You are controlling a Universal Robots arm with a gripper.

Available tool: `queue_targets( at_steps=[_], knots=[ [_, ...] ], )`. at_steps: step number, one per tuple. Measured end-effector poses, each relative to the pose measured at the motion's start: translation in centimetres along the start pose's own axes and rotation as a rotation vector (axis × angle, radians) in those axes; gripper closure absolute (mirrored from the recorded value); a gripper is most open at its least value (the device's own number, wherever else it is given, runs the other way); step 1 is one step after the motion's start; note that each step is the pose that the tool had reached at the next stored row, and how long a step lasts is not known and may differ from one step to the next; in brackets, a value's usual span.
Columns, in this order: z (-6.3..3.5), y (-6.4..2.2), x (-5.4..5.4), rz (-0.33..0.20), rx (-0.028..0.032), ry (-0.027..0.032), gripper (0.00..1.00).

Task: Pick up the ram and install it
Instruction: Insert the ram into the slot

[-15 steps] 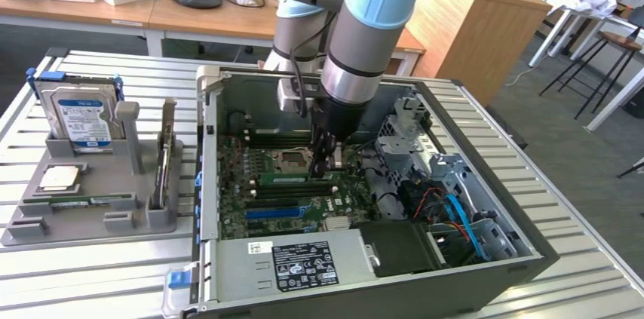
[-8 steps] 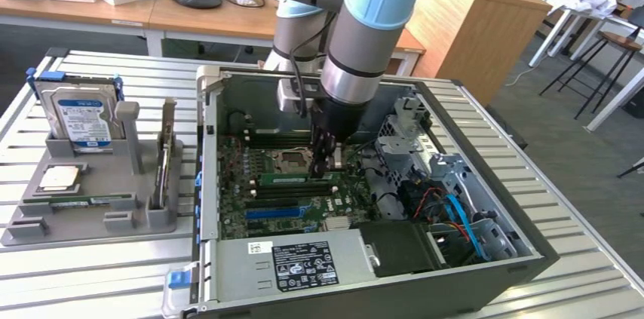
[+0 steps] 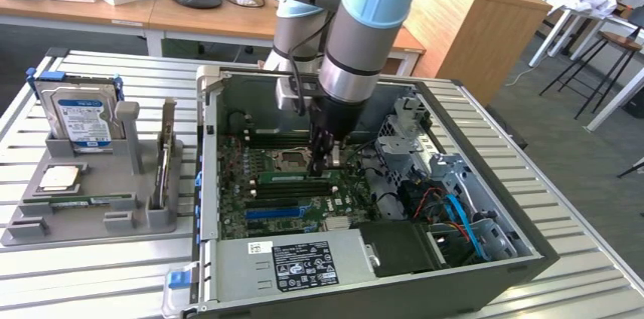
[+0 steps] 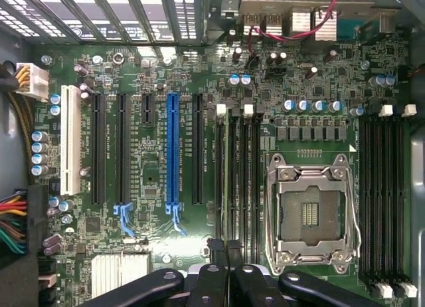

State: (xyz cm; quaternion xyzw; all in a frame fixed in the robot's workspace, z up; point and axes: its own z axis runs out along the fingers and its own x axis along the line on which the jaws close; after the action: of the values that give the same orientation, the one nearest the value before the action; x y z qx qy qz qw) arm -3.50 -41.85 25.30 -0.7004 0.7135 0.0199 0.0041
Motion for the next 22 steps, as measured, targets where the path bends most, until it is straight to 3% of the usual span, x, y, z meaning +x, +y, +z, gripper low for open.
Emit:
queue_targets(
  at_steps=[22],
  knots=[
    [0.96,-0.01,-0.01,0.0,0.0001,-0.0002,0.88]
  ],
)
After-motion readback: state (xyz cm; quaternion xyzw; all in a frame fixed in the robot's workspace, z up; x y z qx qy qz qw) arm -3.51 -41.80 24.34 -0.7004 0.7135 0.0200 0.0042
